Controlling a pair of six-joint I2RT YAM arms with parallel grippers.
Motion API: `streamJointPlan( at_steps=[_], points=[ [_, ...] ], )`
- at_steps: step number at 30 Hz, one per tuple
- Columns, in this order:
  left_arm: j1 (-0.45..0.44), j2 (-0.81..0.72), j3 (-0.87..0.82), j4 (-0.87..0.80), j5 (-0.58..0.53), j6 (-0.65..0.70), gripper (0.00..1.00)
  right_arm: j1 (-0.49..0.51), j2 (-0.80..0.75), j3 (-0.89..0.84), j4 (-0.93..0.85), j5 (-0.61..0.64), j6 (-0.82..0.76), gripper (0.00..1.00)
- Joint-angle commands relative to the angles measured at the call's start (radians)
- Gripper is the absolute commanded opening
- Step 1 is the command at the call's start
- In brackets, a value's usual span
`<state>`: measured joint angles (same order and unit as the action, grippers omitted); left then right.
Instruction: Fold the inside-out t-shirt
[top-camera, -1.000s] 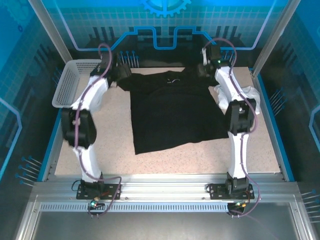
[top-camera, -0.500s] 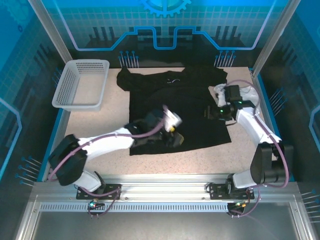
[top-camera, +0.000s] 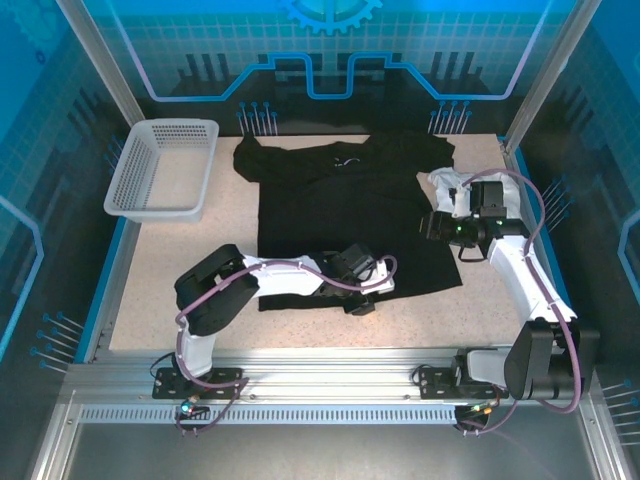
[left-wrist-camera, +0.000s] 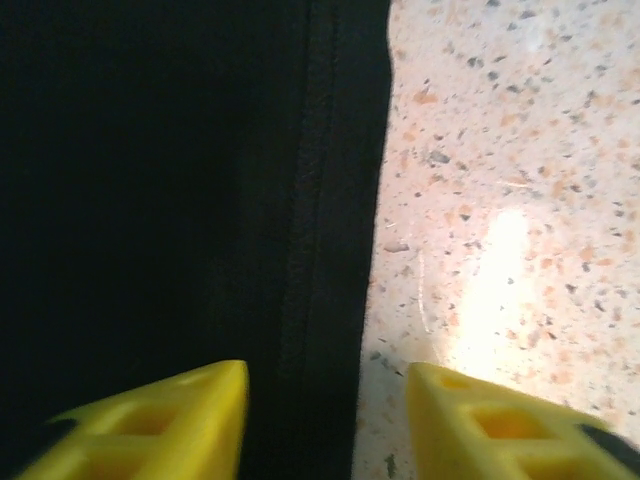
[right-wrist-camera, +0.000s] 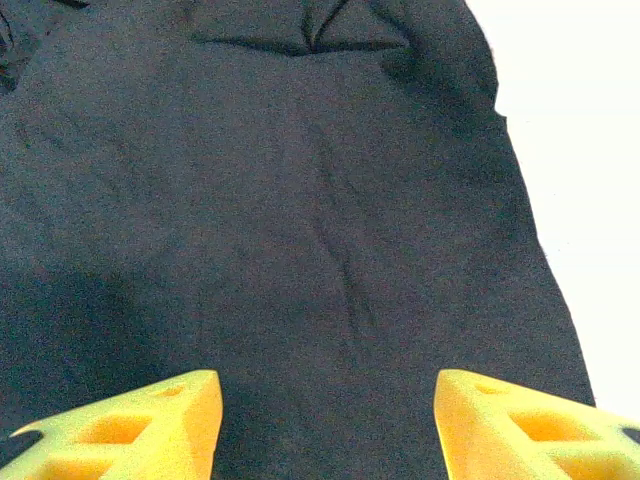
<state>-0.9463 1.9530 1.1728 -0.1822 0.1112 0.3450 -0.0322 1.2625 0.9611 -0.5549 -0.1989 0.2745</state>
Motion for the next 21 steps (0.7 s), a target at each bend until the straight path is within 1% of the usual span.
streamJointPlan(
  at_steps=[1, 3, 5, 7, 9, 12, 15, 17, 19, 21],
  points=[
    [0.004, 0.03, 0.026, -0.036, -0.006, 0.036, 0.29, -0.009, -0.012, -0.011, 0.007, -0.027, 0.015, 0.59],
    [0.007, 0.033, 0.025, -0.032, -0.01, 0.028, 0.13, -0.009, -0.019, -0.018, 0.006, -0.028, 0.017, 0.59],
    [0.014, 0.027, 0.022, -0.024, -0.001, 0.011, 0.05, -0.008, -0.035, -0.027, 0.0, -0.039, 0.02, 0.59],
    [0.023, 0.004, 0.007, -0.004, 0.016, -0.013, 0.0, -0.008, -0.056, -0.037, -0.013, -0.045, 0.023, 0.59],
    [0.047, -0.045, -0.01, 0.021, 0.078, -0.068, 0.0, -0.007, -0.095, -0.05, -0.034, -0.052, 0.026, 0.59],
    [0.113, -0.127, -0.035, 0.07, 0.256, -0.19, 0.0, -0.001, -0.16, -0.076, -0.049, -0.083, 0.042, 0.59],
    [0.162, -0.185, -0.059, 0.118, 0.379, -0.282, 0.0, 0.036, -0.207, -0.144, -0.038, -0.111, 0.065, 0.59],
    [0.178, -0.208, -0.073, 0.13, 0.412, -0.304, 0.0, 0.082, -0.209, -0.167, -0.035, -0.11, 0.072, 0.59],
    [0.191, -0.221, -0.078, 0.13, 0.428, -0.319, 0.0, 0.136, -0.192, -0.185, -0.032, -0.099, 0.073, 0.59],
    [0.209, -0.227, -0.085, 0.133, 0.439, -0.343, 0.0, 0.183, -0.164, -0.206, -0.011, -0.114, 0.075, 0.6]
  ],
)
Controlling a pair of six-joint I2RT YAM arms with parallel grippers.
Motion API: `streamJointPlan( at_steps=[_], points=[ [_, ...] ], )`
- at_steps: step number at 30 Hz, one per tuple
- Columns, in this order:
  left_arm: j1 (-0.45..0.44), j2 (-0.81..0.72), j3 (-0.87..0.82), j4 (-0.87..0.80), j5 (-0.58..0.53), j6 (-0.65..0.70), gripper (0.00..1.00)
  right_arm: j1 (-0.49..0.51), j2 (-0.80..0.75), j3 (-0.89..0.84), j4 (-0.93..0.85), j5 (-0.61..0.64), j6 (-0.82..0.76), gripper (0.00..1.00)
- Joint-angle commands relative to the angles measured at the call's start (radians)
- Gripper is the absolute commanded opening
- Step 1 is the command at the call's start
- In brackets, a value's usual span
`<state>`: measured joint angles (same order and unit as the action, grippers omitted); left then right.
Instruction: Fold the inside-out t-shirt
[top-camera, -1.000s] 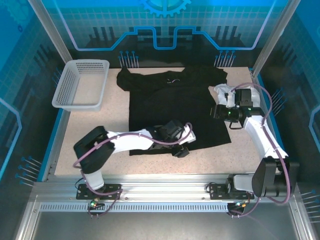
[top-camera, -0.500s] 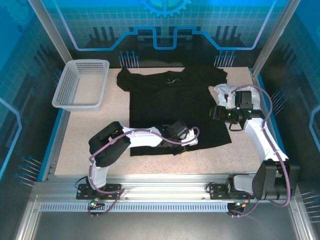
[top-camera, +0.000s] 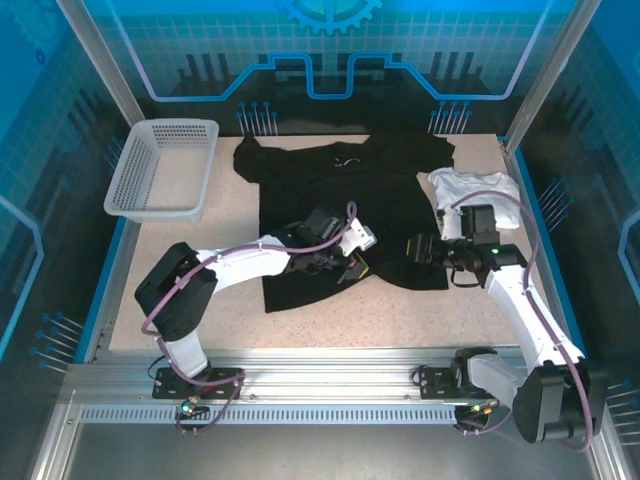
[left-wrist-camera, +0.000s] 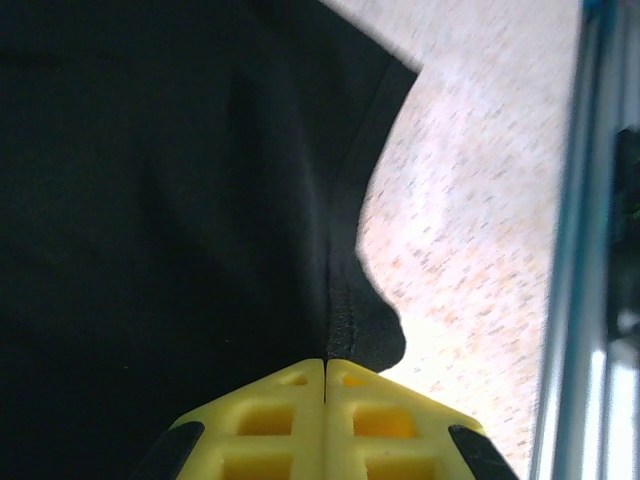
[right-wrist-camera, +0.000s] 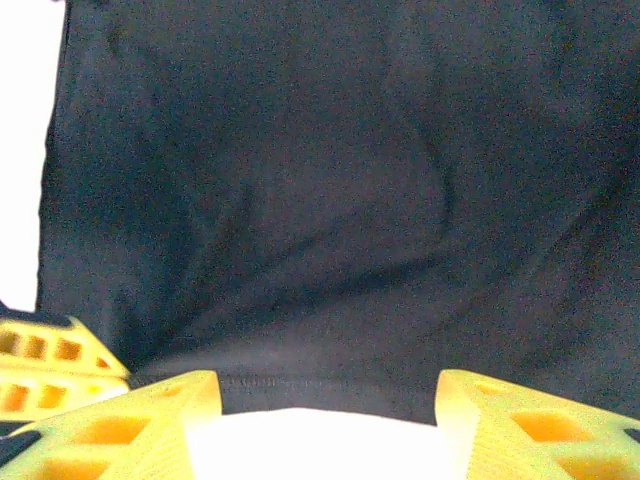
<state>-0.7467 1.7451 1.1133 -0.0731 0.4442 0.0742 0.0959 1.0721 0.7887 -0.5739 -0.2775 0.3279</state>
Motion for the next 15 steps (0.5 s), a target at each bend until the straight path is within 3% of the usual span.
streamJointPlan(
  at_steps=[1, 9, 15],
  points=[
    [0.018, -0.023, -0.03, 0.028, 0.113, -0.082, 0.0, 0.074, 0.038, -0.044, 0.02, -0.044, 0.026, 0.6],
    [0.054, -0.044, -0.07, 0.07, 0.157, -0.142, 0.0, 0.24, 0.149, -0.117, 0.162, -0.014, 0.08, 0.62],
    [0.053, -0.041, -0.073, 0.063, 0.15, -0.139, 0.0, 0.258, 0.231, -0.173, 0.268, 0.054, 0.13, 0.61]
  ],
)
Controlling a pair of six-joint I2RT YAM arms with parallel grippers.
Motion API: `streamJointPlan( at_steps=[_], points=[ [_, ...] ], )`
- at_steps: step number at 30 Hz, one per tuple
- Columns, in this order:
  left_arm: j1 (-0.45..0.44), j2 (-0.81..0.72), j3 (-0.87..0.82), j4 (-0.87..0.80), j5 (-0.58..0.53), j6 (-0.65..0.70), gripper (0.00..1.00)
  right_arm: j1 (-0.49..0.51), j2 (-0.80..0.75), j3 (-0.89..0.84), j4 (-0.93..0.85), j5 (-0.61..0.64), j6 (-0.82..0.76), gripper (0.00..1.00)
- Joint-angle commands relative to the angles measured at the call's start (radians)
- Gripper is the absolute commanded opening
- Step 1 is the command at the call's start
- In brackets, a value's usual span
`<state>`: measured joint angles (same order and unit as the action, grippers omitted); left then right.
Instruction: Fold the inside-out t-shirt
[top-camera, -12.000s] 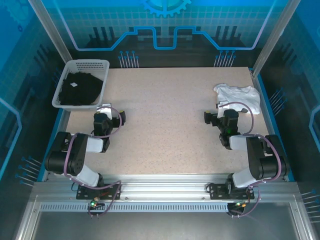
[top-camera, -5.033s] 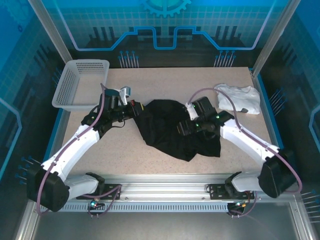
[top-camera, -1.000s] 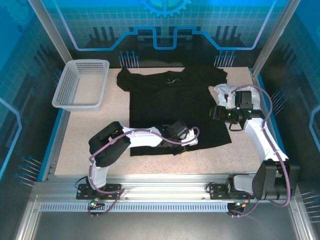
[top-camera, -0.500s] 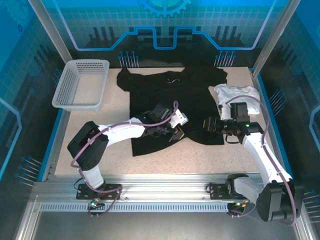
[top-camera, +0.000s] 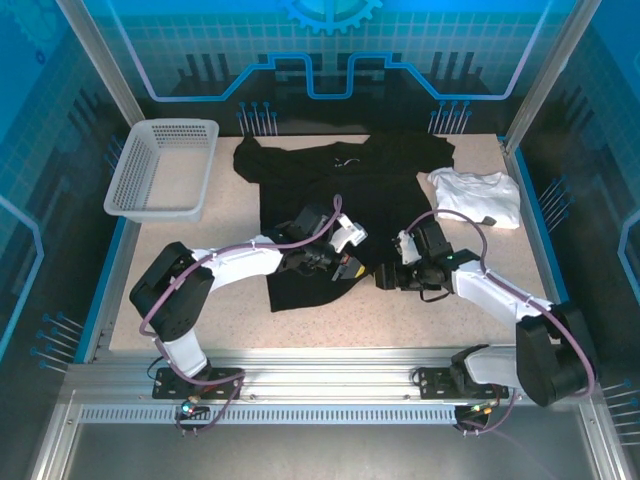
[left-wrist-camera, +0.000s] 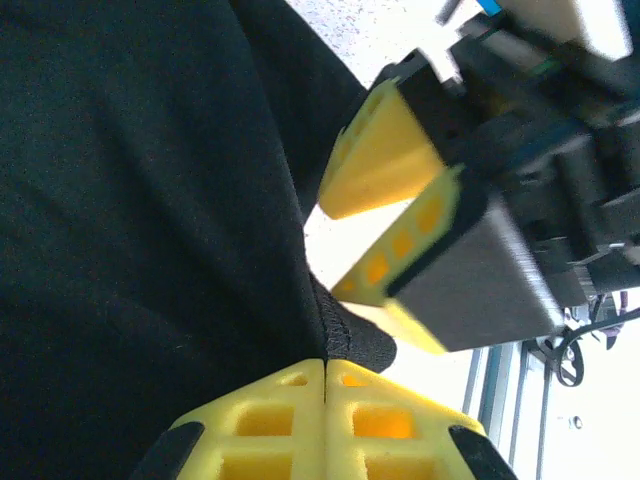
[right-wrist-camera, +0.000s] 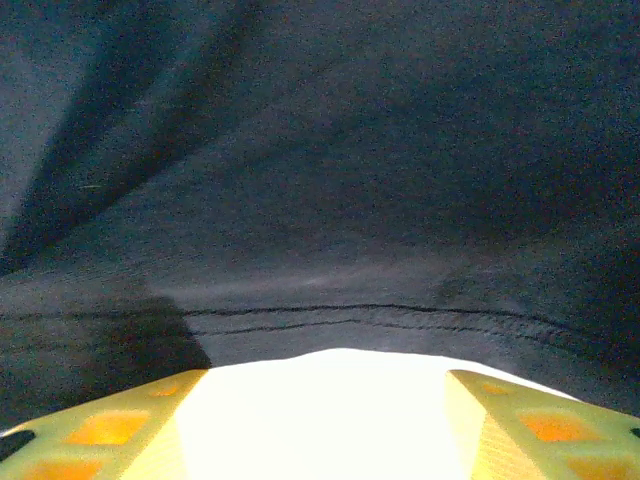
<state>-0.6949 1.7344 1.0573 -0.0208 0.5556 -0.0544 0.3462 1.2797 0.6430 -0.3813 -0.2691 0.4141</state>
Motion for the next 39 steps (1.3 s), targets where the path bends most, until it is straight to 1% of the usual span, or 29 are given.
streamJointPlan(
  at_steps=[1, 5, 9, 14, 20, 23, 26, 28, 31, 32, 34, 35, 39],
  points=[
    [0.002, -0.031, -0.018, 0.008, 0.033, -0.008, 0.0, 0.008, 0.033, -0.028, 0.076, 0.07, 0.051, 0.61],
    [-0.005, -0.014, -0.007, -0.056, -0.03, 0.036, 0.04, 0.001, 0.049, 0.002, 0.014, 0.207, 0.091, 0.6],
    [-0.028, 0.015, -0.001, -0.116, -0.095, 0.084, 0.09, 0.002, 0.085, 0.039, -0.044, 0.284, 0.113, 0.57],
    [-0.035, 0.038, -0.008, -0.114, -0.111, 0.085, 0.13, 0.016, 0.136, 0.05, -0.043, 0.285, 0.13, 0.54],
    [-0.036, 0.045, -0.005, -0.131, -0.123, 0.107, 0.2, 0.02, 0.115, 0.067, -0.052, 0.276, 0.113, 0.54],
    [-0.043, 0.048, -0.005, -0.147, -0.146, 0.124, 0.25, 0.02, 0.111, 0.07, -0.058, 0.277, 0.106, 0.54],
    [-0.076, 0.035, -0.019, -0.152, -0.185, 0.154, 0.32, 0.018, 0.109, 0.072, -0.062, 0.272, 0.102, 0.54],
    [-0.113, 0.021, -0.039, -0.14, -0.244, 0.177, 0.4, 0.014, 0.106, 0.074, -0.067, 0.272, 0.096, 0.54],
    [-0.17, 0.004, -0.075, -0.109, -0.362, 0.206, 0.49, -0.002, 0.091, 0.075, -0.078, 0.272, 0.084, 0.54],
    [-0.188, 0.003, -0.083, -0.1, -0.41, 0.213, 0.52, -0.01, 0.085, 0.075, -0.081, 0.27, 0.081, 0.54],
    [-0.223, 0.013, -0.086, -0.093, -0.506, 0.239, 0.61, -0.026, 0.076, 0.073, -0.082, 0.262, 0.074, 0.54],
    [-0.244, 0.026, -0.083, -0.093, -0.564, 0.254, 0.64, -0.036, 0.071, 0.073, -0.082, 0.253, 0.071, 0.54],
    [-0.286, 0.072, -0.052, -0.079, -0.713, 0.28, 0.64, -0.059, 0.062, 0.067, -0.077, 0.227, 0.066, 0.54]
  ],
)
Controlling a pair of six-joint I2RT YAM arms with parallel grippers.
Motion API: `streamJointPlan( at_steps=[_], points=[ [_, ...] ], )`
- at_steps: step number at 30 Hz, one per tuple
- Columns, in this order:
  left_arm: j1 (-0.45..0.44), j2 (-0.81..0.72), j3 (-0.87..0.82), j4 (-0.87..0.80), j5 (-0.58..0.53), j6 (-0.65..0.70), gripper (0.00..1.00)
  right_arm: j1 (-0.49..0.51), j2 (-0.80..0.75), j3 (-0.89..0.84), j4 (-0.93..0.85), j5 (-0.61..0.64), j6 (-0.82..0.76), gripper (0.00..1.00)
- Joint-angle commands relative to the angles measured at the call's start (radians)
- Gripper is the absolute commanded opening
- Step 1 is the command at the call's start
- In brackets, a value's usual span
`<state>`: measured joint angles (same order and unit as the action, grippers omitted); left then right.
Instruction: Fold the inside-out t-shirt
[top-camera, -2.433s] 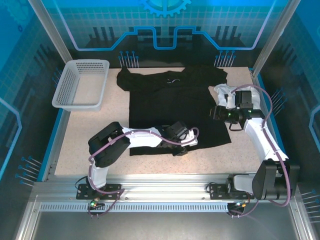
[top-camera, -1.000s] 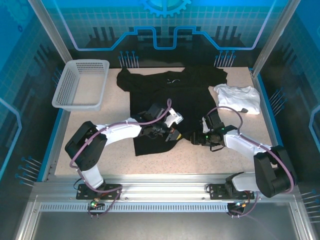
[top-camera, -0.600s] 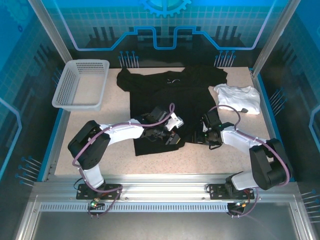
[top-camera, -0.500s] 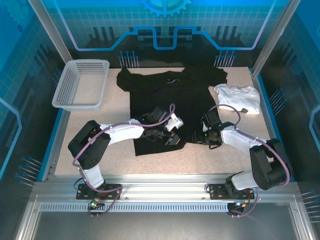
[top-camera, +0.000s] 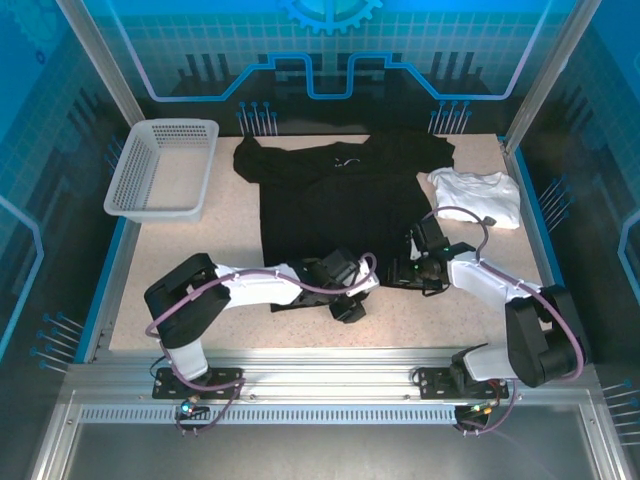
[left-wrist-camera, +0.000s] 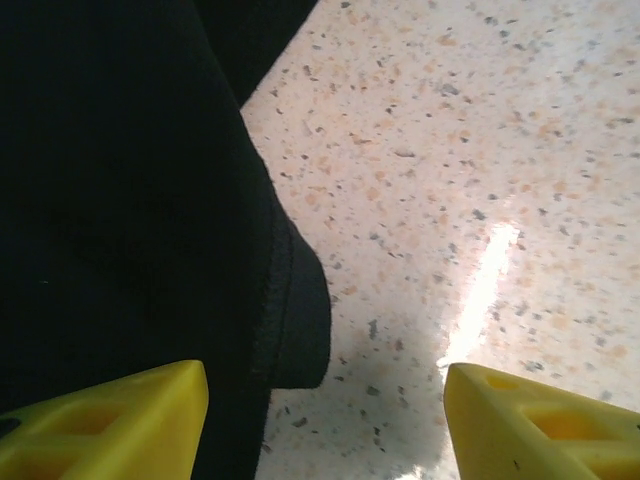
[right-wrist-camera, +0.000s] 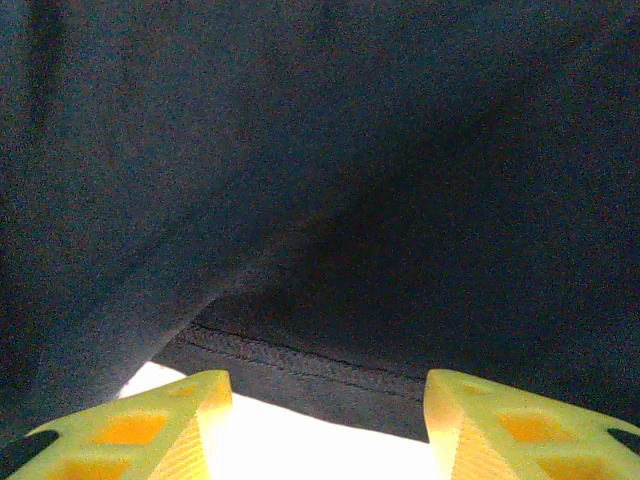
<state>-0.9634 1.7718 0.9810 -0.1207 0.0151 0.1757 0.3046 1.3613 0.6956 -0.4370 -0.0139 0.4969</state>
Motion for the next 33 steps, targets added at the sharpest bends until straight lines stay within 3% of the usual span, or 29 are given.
streamJointPlan(
  at_steps=[1, 5, 9, 16, 24, 29, 33],
  points=[
    [-0.023, 0.039, 0.029, 0.028, -0.193, 0.051, 0.64, -0.019, -0.022, 0.013, -0.022, -0.031, -0.017, 0.54],
    [-0.034, 0.039, 0.035, 0.083, -0.251, 0.039, 0.56, -0.023, -0.035, 0.001, -0.021, -0.034, -0.017, 0.54],
    [-0.031, 0.014, 0.029, 0.12, -0.233, 0.024, 0.36, -0.031, -0.053, -0.002, -0.028, -0.037, -0.023, 0.54],
    [0.057, -0.046, 0.044, 0.073, 0.09, -0.079, 0.13, -0.034, -0.105, -0.023, -0.016, -0.082, -0.084, 0.55],
    [0.188, -0.087, 0.051, 0.005, 0.454, -0.177, 0.1, 0.028, -0.19, -0.112, 0.11, -0.209, -0.142, 0.54],
    [0.246, -0.113, 0.043, -0.007, 0.567, -0.233, 0.09, 0.077, -0.216, -0.157, 0.184, -0.202, -0.152, 0.59],
    [0.281, -0.125, 0.041, -0.001, 0.62, -0.279, 0.06, 0.14, -0.221, -0.187, 0.243, -0.136, -0.146, 0.69]
  ],
)
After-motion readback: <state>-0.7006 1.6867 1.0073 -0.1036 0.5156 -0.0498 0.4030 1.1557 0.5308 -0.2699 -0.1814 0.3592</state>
